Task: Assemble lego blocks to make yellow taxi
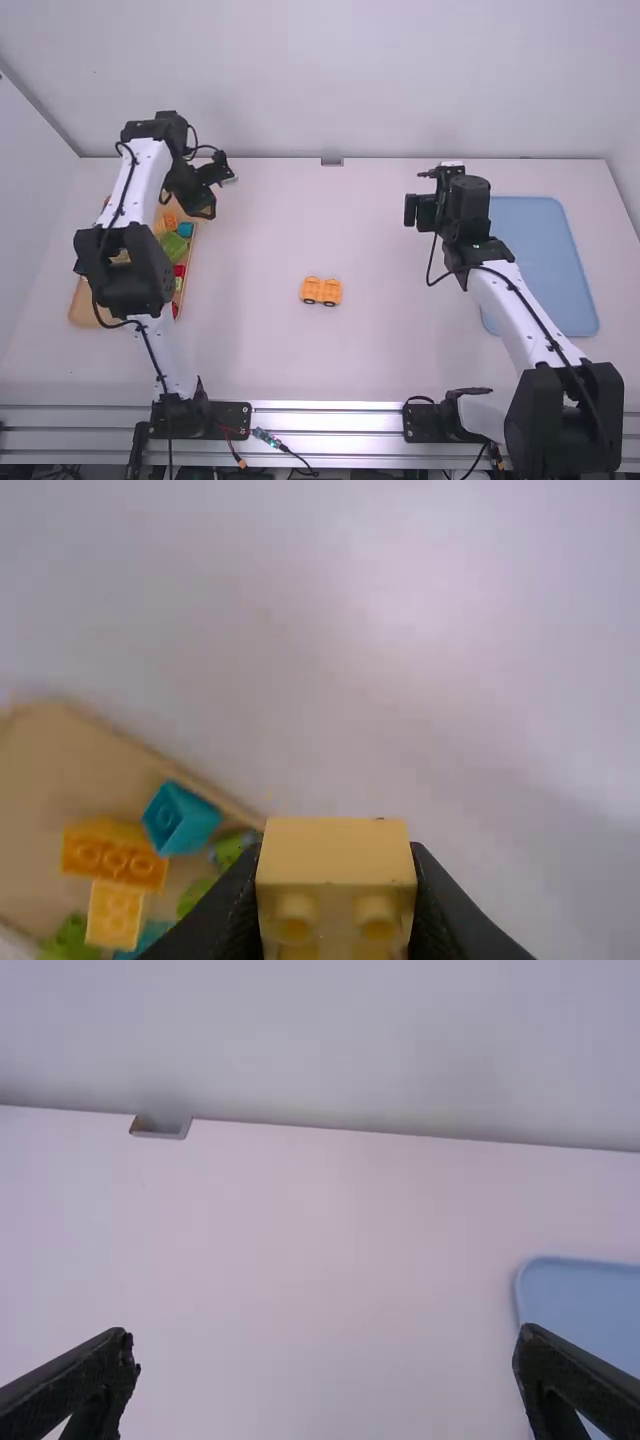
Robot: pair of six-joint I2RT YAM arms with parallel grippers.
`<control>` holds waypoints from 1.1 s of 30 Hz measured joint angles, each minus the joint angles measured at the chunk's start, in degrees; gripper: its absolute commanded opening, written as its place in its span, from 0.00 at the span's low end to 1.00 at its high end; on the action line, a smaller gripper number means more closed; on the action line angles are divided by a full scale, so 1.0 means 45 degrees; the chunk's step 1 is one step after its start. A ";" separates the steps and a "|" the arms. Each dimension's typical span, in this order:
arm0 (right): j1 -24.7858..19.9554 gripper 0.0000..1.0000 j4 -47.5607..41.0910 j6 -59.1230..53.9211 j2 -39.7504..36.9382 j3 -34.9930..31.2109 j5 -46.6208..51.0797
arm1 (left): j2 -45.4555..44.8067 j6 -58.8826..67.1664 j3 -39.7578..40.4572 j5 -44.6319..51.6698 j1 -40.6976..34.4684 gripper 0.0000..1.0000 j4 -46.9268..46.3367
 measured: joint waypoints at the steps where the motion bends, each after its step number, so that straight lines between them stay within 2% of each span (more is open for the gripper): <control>1: 0.0000 0.99 -0.0015 -0.0073 0.0000 0.0000 0.0010 | 0.0000 -0.0019 -0.0034 0.0073 -0.0316 0.19 -0.0024; 6: -0.0015 0.99 -0.0019 -0.0321 0.0000 0.0000 0.0039 | 0.0000 -0.0316 -0.0772 0.0155 -0.1583 0.19 0.0384; 11: -0.0306 0.99 -0.0097 -0.0340 0.0000 0.0000 0.0049 | 0.0000 -0.1341 -0.2021 -0.0670 -0.2671 0.12 0.1719; 20: -0.0617 0.99 -0.0355 -0.0369 0.0000 0.0000 0.0034 | -0.0034 -0.1603 -0.4478 -0.1093 -0.4235 0.04 0.2205; 24: -0.0617 0.99 -0.0369 -0.0350 0.0000 0.0000 0.0058 | -0.0223 -0.0787 -0.5542 -0.0952 -0.4677 0.04 0.2608; 28: -0.0617 0.99 -0.0466 -0.0340 0.0000 0.0000 0.0024 | -0.0923 -0.0185 -0.7184 -0.0850 -0.5100 0.11 0.3861; 33: -0.0617 0.99 -0.0461 -0.0350 0.0000 0.0000 0.0024 | -0.1831 0.0311 -0.8558 -0.0981 -0.5187 0.05 0.5032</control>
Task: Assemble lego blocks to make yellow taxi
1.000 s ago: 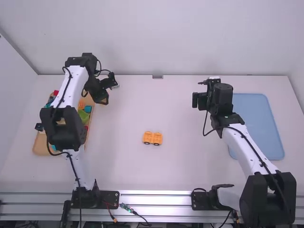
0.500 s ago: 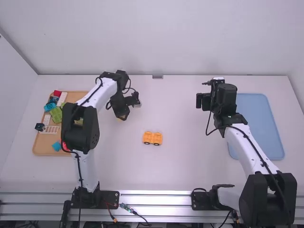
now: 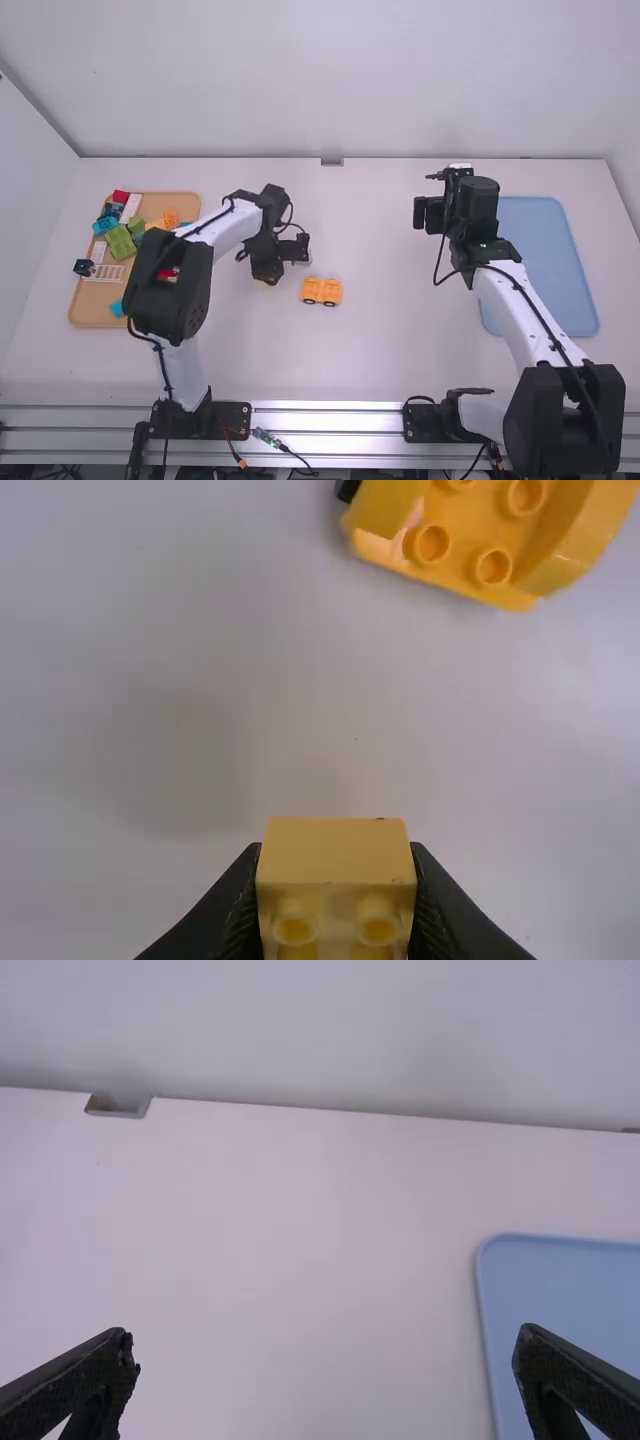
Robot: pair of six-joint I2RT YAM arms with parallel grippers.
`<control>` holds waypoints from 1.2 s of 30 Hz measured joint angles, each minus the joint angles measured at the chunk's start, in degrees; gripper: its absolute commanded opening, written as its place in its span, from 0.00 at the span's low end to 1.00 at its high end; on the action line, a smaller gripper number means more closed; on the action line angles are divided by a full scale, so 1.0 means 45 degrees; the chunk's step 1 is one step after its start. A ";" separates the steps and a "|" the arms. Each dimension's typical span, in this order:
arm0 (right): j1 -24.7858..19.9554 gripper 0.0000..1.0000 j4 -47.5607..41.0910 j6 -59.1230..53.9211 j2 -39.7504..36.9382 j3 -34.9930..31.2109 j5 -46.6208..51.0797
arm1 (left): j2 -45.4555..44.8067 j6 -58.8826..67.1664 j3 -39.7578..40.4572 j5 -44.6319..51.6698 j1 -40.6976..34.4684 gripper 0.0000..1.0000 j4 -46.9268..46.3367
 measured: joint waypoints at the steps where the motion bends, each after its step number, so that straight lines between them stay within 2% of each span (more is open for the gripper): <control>1: 0.0000 0.99 0.0000 0.0000 0.0000 0.0000 -0.0010 | -0.0126 0.0325 -0.0223 -0.0087 0.0000 0.05 0.0136; 6: 0.0000 0.99 -0.0087 -0.0029 0.0000 0.0000 0.0049 | -0.0189 0.1530 -0.0865 -0.0194 -0.0005 0.08 0.0282; 11: 0.0000 0.99 -0.0146 -0.0034 0.0000 0.0000 0.0044 | -0.0189 0.2225 -0.1622 -0.0209 0.0000 0.10 0.1579; 21: 0.0000 0.99 -0.0146 -0.0024 0.0000 0.0000 0.0039 | -0.0189 0.2395 -0.2035 -0.0058 0.0000 0.27 0.1953; 30: 0.0000 0.99 -0.0155 -0.0019 0.0000 0.0000 0.0015 | -0.0189 0.2399 -0.2268 -0.0068 0.0000 0.76 0.2249; 31: 0.0000 0.99 -0.0155 -0.0044 0.0000 0.0000 0.0024 | -0.0189 0.2399 -0.2268 -0.0058 0.0000 0.99 0.2210; 36: 0.0087 0.99 -0.0204 -0.0029 0.0000 0.0000 0.0044 | -0.0189 0.1846 -0.2137 -0.0442 0.0000 0.99 0.2113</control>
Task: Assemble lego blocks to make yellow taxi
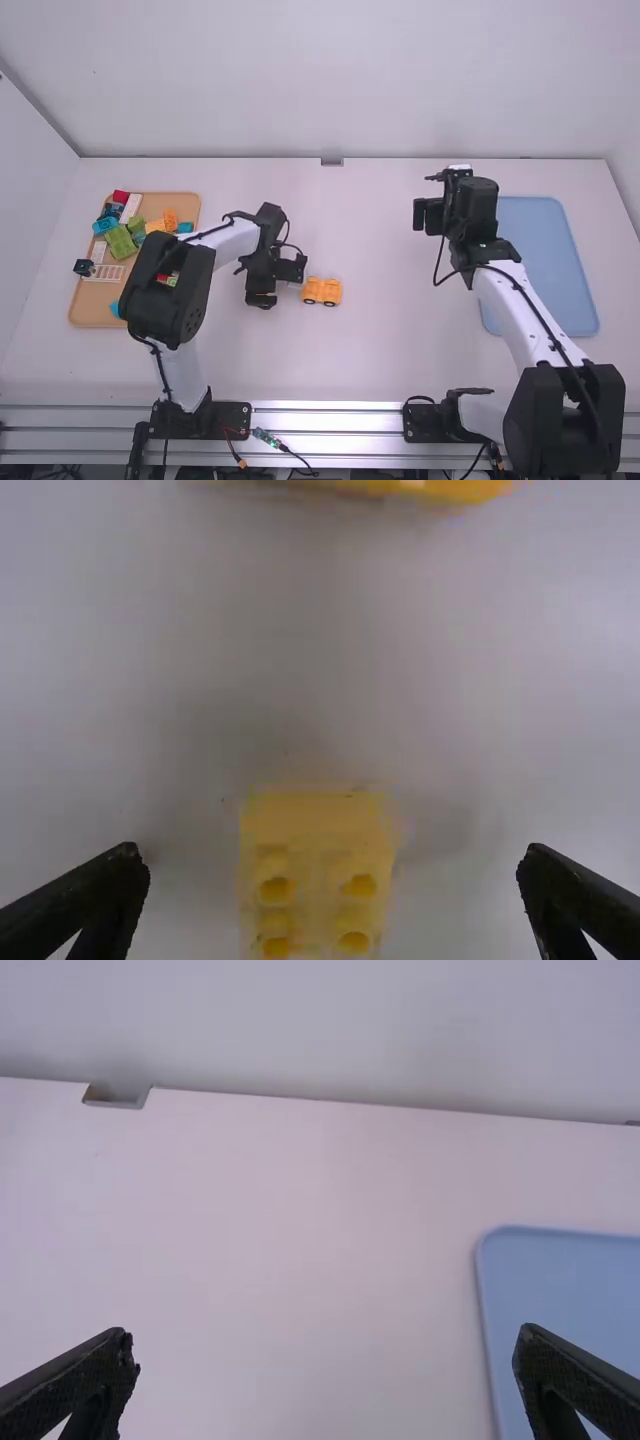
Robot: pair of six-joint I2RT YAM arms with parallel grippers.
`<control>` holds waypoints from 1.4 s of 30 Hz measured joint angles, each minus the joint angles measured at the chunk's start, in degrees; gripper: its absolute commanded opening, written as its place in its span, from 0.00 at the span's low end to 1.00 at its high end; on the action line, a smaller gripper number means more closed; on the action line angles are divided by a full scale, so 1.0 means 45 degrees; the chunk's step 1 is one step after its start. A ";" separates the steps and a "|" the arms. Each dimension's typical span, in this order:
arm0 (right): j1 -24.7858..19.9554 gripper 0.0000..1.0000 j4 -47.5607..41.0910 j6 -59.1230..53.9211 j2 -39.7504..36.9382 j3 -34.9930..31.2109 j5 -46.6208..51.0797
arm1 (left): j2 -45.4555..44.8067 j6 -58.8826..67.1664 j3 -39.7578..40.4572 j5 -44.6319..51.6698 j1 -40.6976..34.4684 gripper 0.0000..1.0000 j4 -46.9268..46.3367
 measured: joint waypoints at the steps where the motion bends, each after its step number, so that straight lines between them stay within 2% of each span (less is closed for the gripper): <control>1: 0.0063 0.99 -0.0049 -0.0107 0.0000 0.0000 -0.0010 | 0.0000 -0.0223 0.0185 -0.0112 0.0000 0.99 -0.0121; 8: 0.0607 0.99 -0.0675 -0.1758 0.0000 0.0000 -0.1039 | -0.0087 0.0933 0.1860 0.1025 0.0214 0.99 -0.2720; 16: 0.0991 0.99 0.0277 -0.4483 -0.0005 -0.0461 -0.4760 | -0.1370 0.1647 0.1967 0.3235 0.1622 0.99 -0.1574; 25: 0.1005 0.99 0.2365 -0.6630 0.0000 -0.3104 -0.9666 | -0.3235 0.3429 -0.0622 0.5770 0.2069 0.99 0.0126; 32: 0.1268 0.99 0.5100 -0.8087 -0.0005 -0.5221 -1.0768 | -0.4566 0.4571 -0.3109 0.8335 0.2730 0.99 0.2608; 37: 0.1316 0.99 0.8301 -0.8811 -0.0005 -0.6819 -1.1647 | -0.4813 0.4469 -0.4653 1.0176 0.4085 0.99 0.5124; 42: 0.1379 0.99 0.8310 -0.9015 -0.0005 -0.7184 -1.2152 | -0.4813 0.4274 -0.5668 1.0797 0.4231 0.99 0.5547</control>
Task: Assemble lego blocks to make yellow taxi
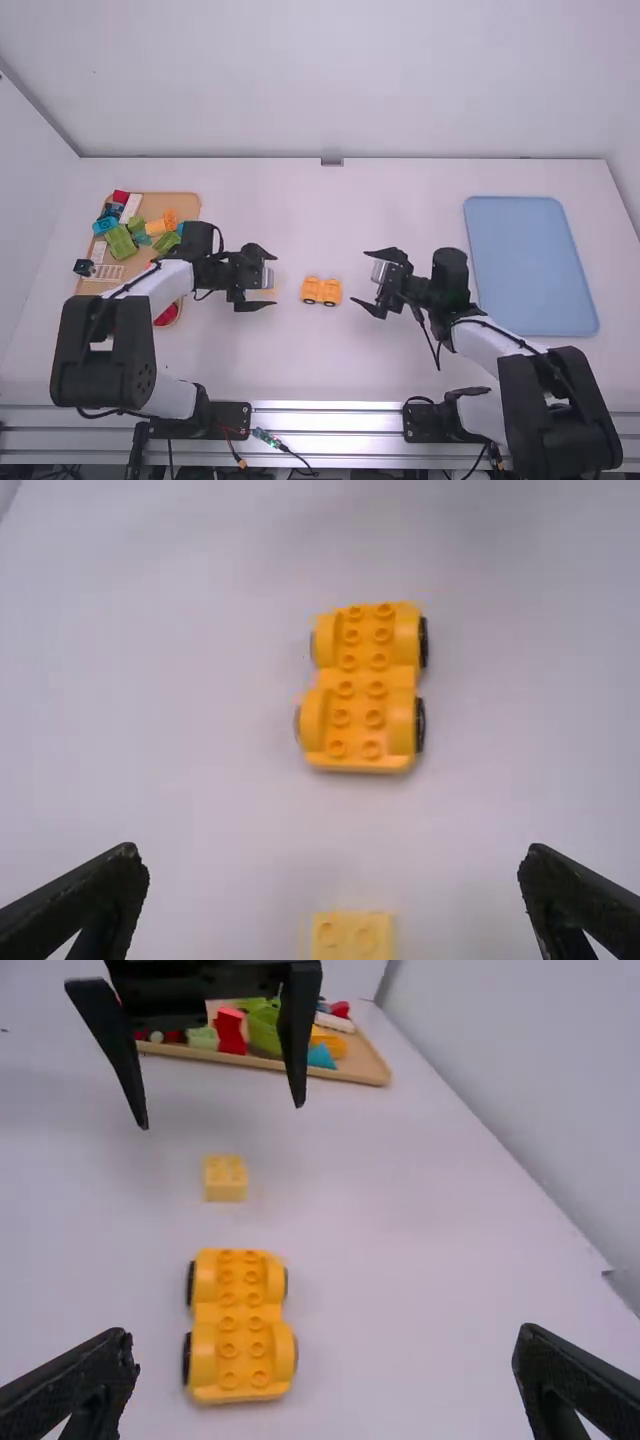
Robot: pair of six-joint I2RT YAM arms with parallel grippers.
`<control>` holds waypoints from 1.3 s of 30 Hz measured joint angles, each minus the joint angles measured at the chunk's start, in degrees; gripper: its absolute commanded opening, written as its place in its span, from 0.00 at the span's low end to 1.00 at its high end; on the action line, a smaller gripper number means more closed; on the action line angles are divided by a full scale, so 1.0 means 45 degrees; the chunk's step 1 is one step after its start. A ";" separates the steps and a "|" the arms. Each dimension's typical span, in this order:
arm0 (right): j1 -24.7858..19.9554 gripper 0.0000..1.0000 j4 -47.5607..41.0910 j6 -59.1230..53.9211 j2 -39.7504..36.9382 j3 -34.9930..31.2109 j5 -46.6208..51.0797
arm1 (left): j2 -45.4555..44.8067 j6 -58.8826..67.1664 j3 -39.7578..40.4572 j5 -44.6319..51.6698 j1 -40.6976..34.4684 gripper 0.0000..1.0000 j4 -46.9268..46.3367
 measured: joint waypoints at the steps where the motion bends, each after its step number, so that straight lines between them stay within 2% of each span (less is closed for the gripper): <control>1: 0.0063 0.99 -0.0452 -0.0029 0.0000 0.0034 -0.0092 | 0.0000 -0.0010 -0.0277 0.0019 -0.0034 0.99 0.0413; 7: 0.0622 0.99 -0.2346 -0.0209 0.0811 0.0767 -0.0219 | 0.0000 -0.0049 -0.0777 0.0019 -0.0034 0.99 0.0748; 12: 0.1190 0.99 -0.2482 -0.0510 0.2108 0.1511 -0.0243 | 0.0000 -0.0044 -0.0811 -0.0291 -0.0034 0.99 0.1200; 17: 0.1292 0.99 -0.2487 -0.0607 0.3604 0.2045 -0.0316 | 0.0083 -0.0209 -0.0787 -0.0554 -0.0019 0.99 0.1894; 22: 0.1360 0.99 -0.2458 -0.0597 0.4449 0.2424 -0.0306 | 0.1268 0.0112 -0.0500 -0.0053 0.0568 0.99 0.1860; 25: 0.1525 0.99 -0.2215 -0.0597 0.4498 0.2424 -0.0306 | 0.1899 0.0418 -0.0447 0.0301 0.1195 0.99 0.1768; 28: 0.1846 0.99 -0.1098 -0.0155 0.4503 0.2414 -0.0049 | 0.2948 0.0729 0.0024 0.0845 0.2098 0.99 0.1409; 34: 0.2263 0.99 0.0073 0.0607 0.4799 0.2249 0.0573 | 0.3866 0.0962 0.1001 0.1195 0.1987 0.99 0.1098; 39: 0.2710 0.99 0.1967 0.1355 0.6305 0.2152 0.0933 | 0.3993 0.0957 0.1287 0.1273 0.1690 0.99 0.1103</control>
